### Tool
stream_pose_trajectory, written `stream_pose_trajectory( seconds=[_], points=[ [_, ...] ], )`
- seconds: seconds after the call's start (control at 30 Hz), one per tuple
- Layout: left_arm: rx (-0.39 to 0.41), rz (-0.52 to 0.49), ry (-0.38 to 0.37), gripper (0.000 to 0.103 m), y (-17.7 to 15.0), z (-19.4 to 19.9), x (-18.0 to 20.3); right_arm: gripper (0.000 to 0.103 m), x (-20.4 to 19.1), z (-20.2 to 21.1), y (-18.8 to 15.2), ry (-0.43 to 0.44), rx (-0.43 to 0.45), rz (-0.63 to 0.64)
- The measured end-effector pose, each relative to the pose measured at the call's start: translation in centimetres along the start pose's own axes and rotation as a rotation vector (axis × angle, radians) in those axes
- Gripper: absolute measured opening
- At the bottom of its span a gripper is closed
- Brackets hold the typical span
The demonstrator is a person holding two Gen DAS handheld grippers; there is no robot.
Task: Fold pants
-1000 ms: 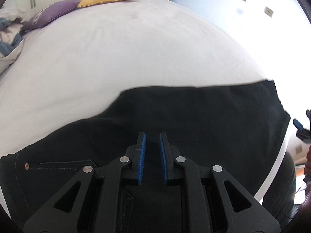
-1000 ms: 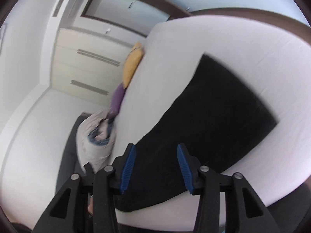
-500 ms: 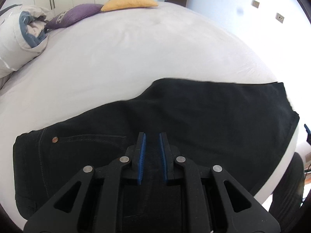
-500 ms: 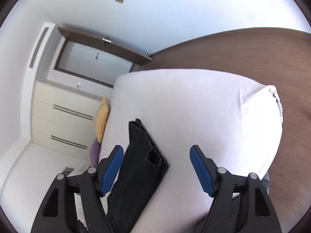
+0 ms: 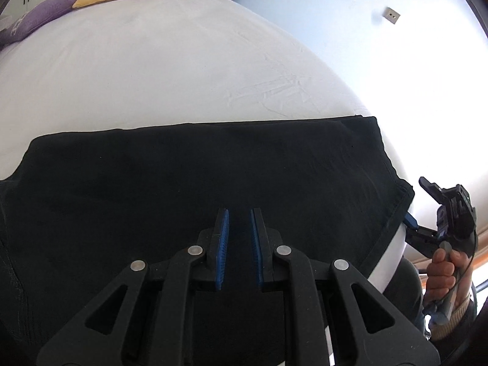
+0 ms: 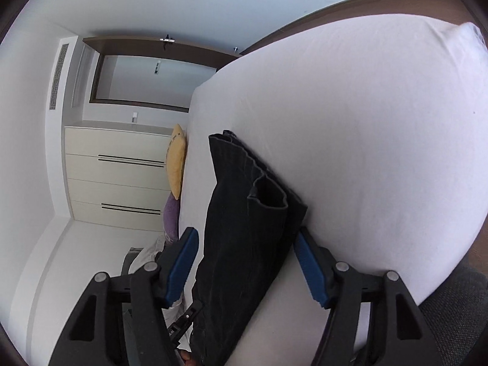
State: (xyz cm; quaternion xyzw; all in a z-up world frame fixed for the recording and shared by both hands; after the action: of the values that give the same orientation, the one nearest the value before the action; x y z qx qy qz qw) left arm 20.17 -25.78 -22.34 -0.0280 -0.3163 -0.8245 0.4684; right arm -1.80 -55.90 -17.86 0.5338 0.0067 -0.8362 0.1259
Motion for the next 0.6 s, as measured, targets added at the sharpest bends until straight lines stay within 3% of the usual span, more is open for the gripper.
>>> stream_pose_trajectory(
  seconds=[0.1, 0.3, 0.4, 0.47, 0.6],
  points=[
    [-0.02, 0.056, -0.007, 0.014, 0.8, -1.1, -2.1, 0.066, 0.8, 1.0, 0.7, 0.061, 0.044, -0.09],
    [-0.012, 0.071, -0.009, 0.014, 1.0, -1.5, -3.5, 0.061, 1.5, 1.1, 1.6, 0.084, 0.083, -0.15],
    [-0.014, 0.083, -0.026, 0.014, 1.0, -1.5, -4.1, 0.041, 1.5, -0.1, 1.9, 0.095, 0.063, -0.157],
    [-0.019, 0.107, -0.041, 0.014, 1.1, -1.1, -4.4, 0.019, 2.2, -0.6, 2.0, 0.094, 0.062, -0.187],
    [-0.025, 0.123, -0.056, 0.014, 1.2, -0.3, -5.2, 0.014, 2.6, -0.2, 2.1, 0.074, 0.095, -0.187]
  ],
)
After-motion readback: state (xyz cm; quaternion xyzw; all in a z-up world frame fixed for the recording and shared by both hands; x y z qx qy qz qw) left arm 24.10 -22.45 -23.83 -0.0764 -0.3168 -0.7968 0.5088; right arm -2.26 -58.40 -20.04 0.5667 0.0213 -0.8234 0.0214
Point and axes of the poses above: each gripper's, at about its wrist camera, not at the fingertips, and z roughly against the way its jaws point, x to its right, y to its top, the point moved 4 cm from there along -z, roughly the way its jaws point, and after that the axes turned 2 degrees about -y, right-handed, at the moved point
